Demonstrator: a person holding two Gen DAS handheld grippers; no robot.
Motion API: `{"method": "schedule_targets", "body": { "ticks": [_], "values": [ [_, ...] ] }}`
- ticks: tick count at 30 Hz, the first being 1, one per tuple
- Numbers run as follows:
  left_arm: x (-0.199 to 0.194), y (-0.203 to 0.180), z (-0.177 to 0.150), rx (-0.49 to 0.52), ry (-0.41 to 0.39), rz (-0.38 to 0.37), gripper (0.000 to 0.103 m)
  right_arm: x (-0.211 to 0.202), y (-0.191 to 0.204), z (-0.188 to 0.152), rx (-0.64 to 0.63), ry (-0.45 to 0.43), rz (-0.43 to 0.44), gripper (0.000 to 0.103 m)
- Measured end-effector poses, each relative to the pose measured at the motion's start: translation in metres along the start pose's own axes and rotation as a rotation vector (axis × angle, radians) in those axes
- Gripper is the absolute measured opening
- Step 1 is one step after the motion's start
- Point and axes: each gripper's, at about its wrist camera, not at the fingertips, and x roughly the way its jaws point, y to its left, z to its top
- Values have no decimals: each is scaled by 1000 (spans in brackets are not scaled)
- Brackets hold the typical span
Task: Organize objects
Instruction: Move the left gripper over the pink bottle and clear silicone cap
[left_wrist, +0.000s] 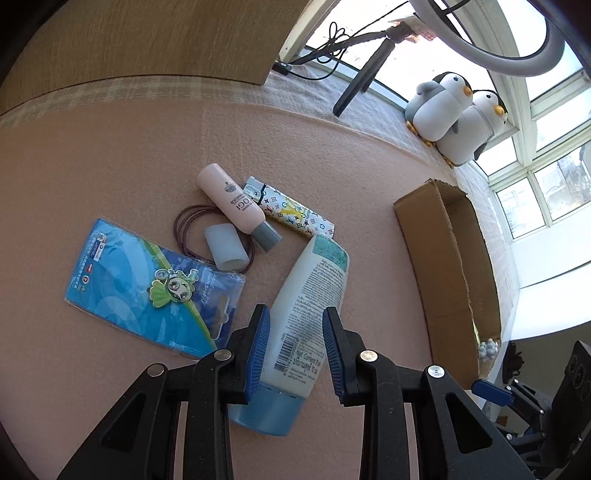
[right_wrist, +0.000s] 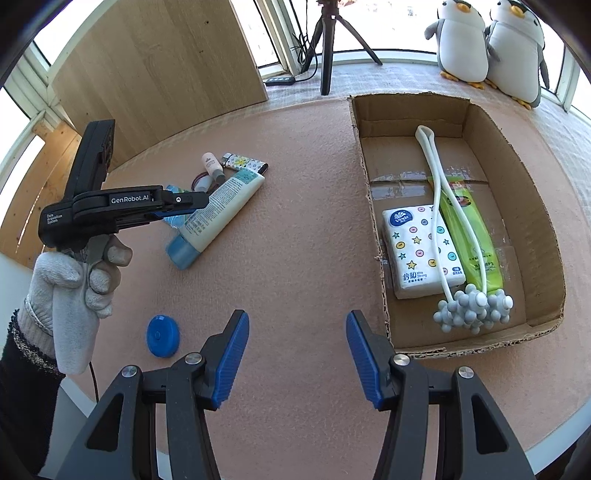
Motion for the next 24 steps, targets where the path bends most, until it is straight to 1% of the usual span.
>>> {"method": "schedule_targets", "body": {
  "ticks": [6,9,11,13,15,19,24],
  "values": [
    [25,-40,-7,70,64,-40,32,7,0,1,2,15,7,51],
    [32,-54,-7,117,84,-2,34,7,-1,2,9,9,7,51],
    [26,-54,-1,111,57,23,35,6,-3,3,12,7,10,51],
    [21,-48,12,84,22,59,39,7,-4,2,12,9,12,51],
    [16,-40,26,53,-20,109,46,9,-4,2,12,15,14,51],
    [7,-26,50,8,-77,183,46,13,-5,-1,16,29,20,51],
    [8,-18,76,28,-106,270,47,14,-4,-2,9,39,22,51]
  ]
}}
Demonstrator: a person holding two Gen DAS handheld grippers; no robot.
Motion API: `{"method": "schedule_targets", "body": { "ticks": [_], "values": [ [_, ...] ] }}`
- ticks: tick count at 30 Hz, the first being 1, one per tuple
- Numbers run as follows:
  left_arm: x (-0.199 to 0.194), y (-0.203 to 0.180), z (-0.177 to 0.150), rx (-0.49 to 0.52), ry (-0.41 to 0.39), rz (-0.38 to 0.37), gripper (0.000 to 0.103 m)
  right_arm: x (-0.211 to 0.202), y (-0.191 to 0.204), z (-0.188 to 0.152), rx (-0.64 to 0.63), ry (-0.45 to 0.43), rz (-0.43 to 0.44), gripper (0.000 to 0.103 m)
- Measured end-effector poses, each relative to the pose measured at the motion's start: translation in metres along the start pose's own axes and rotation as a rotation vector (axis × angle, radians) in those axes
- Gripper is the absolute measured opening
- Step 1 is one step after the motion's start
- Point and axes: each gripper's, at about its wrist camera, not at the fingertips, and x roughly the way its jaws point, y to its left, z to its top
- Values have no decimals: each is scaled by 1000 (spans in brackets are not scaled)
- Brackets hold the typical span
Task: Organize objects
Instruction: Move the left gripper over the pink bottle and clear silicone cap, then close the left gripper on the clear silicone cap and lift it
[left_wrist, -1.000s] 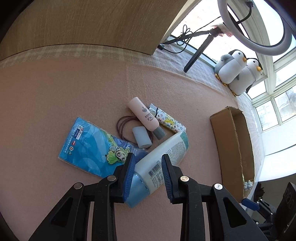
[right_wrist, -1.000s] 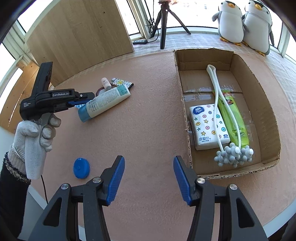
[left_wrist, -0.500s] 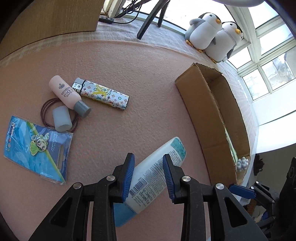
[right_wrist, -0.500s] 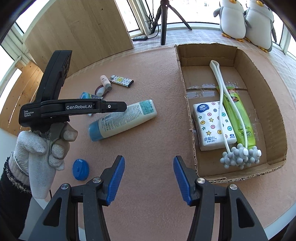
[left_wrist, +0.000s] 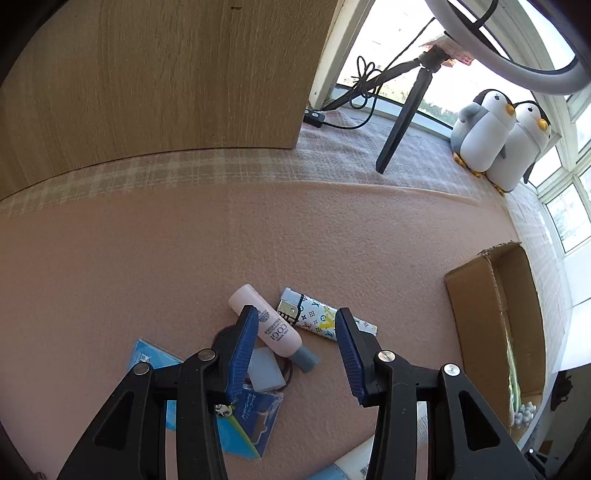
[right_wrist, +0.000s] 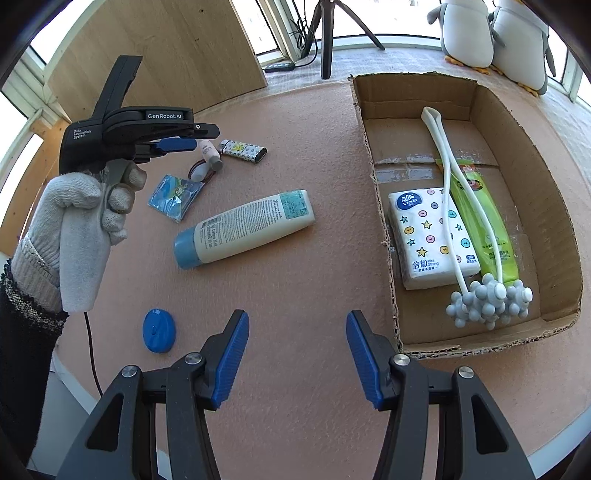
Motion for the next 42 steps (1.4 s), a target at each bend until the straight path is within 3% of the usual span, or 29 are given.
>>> {"method": "schedule_targets", "body": {
  "ticks": [5,10,18,33,38,42],
  "values": [
    [20,4,17,23,35,28,47,2,-1,1,4,6,-3,51],
    [46,-6,24,120,93,91,47,8,-3,-2,5,26,-11,51],
    [42,4,4,214,106,118,39,16,-7,-5,19,42,-5,51],
    [-10,29,-101,208,56,46,34,26,40,-1,-73,42,53,51],
    [-25,28,-136,176,55,-14,34,26,42,-3,-81,42,57,51],
    [-32,28,-156,81,44,-127,33,26,40,-5,-75,41,55,51]
  ]
}}
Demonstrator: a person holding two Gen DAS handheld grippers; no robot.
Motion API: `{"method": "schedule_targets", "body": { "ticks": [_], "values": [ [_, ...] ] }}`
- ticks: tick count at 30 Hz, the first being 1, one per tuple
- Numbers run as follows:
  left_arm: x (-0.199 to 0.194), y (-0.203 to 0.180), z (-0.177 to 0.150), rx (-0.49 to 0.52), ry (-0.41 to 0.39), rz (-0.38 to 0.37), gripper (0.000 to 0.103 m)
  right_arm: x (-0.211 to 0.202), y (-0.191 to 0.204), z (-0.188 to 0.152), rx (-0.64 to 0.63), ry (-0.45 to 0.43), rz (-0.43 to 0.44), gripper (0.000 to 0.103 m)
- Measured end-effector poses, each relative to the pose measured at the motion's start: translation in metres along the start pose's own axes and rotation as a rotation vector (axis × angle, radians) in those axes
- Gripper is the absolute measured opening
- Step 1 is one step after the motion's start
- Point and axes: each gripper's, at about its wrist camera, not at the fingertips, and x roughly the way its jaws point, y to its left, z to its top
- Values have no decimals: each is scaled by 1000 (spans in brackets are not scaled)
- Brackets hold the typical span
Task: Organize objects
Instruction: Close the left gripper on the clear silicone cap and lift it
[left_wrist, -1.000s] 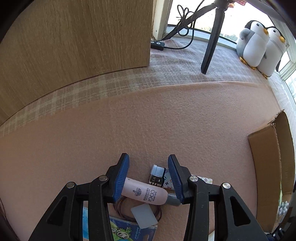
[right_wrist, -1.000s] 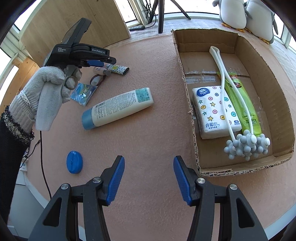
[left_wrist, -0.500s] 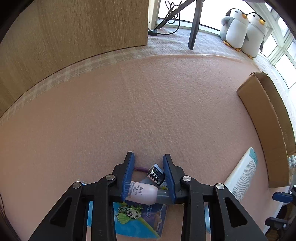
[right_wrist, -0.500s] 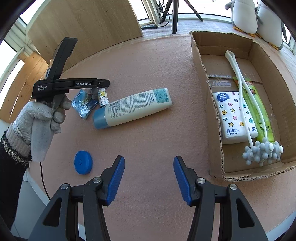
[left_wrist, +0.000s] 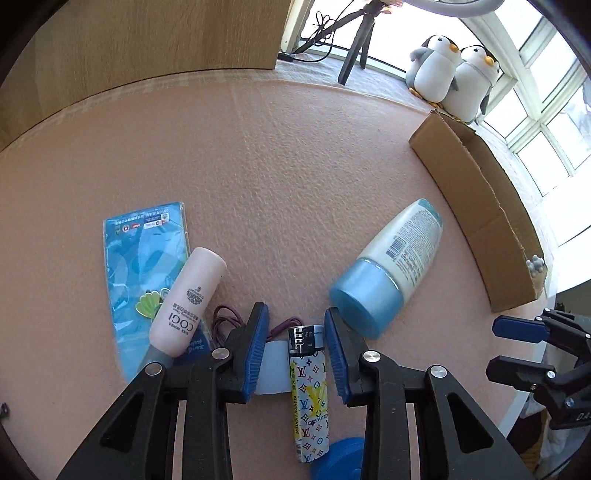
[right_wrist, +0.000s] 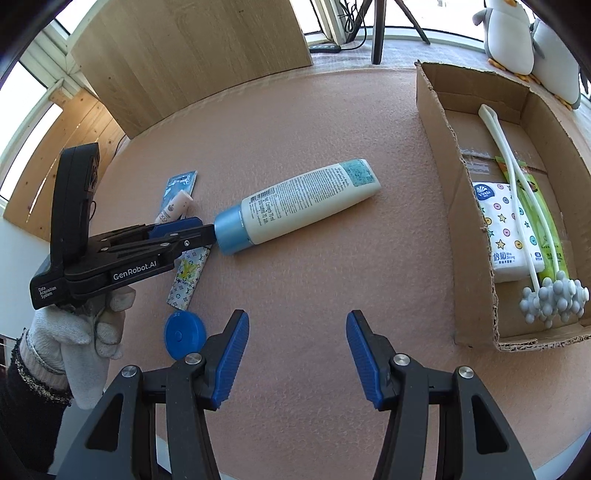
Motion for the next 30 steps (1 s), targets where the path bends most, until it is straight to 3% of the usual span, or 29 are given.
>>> {"method": "schedule_targets", "body": {
  "ticks": [2,5,12,17,26,30],
  "values": [
    [0,2,-6,-63,-5,-72,32,0,1,-1,-2,-1,-2,51],
    [-8,3,-11,-88,-10,-85,32,-1,5,-4,-6,-2,-1,51],
    [-51,31,-43,-142,-88,-13,32,-2,9,-10,-5,-6,10,51],
    [-39,35,-56,-140,-46,-2,32,1,14,-11,-15,6,9,51],
    [-30,8,-51,-120,-68,-27,35,3,27,-9,-43,12,8,51],
    [-34,3,-50,-96,-78,41,35,0,27,-10,-40,5,3,51]
  ]
}}
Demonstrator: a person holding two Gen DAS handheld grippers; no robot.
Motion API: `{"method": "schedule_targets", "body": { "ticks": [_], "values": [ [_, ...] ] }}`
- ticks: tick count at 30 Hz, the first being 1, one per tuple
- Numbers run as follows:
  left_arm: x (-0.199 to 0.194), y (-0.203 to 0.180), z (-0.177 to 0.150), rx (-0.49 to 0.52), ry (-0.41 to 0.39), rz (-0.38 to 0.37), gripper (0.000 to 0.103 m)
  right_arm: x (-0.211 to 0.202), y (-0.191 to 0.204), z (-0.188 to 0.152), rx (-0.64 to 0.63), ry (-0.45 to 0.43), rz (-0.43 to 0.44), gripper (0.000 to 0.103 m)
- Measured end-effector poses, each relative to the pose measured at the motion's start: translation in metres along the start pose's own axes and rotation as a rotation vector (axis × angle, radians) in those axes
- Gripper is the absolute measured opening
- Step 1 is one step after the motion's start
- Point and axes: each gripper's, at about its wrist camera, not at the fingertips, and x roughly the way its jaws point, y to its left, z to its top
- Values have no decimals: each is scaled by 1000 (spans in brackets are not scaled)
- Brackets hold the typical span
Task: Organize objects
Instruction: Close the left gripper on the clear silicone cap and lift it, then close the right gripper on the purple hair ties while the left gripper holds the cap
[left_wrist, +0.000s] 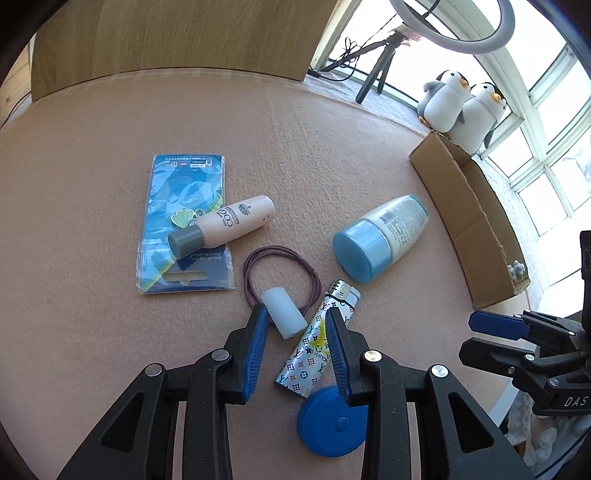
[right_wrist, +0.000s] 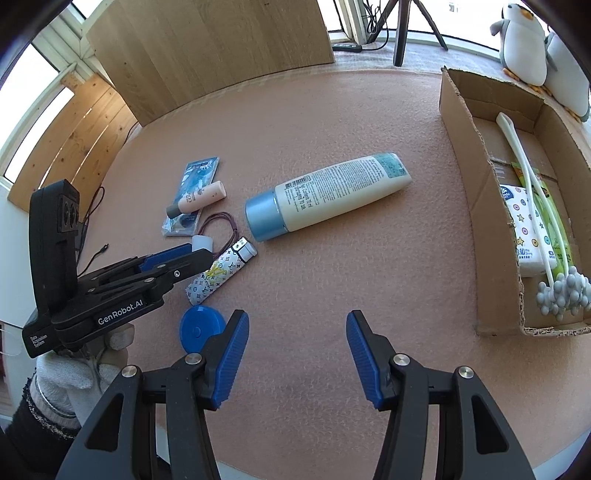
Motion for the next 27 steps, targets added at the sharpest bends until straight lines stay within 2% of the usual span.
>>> {"method": "schedule_targets", "body": {
  "ticks": [2,4,8,11,18,23,27],
  "values": [
    [5,0,2,12,18,28,34,0,0,2,2,-3,-2,51],
    [4,4,2,-6,18,27,34,0,3,4,-6,-6,-1,51],
    [-4,15,-5,-28,14,34,21,1,12,16,-39,-14,6,51],
    [-5,20,-5,-38,12,22,19,7,22,31,-68,-17,19,51],
    [-13,41,-8,-98,11,-14,18,34,55,67,-180,67,85,51],
    [-21,61,-15,-137,2,3,18,68,80,87,-279,129,22,51],
    [-27,73,-20,-158,-4,10,18,83,99,93,-385,137,-43,49]
  ]
}}
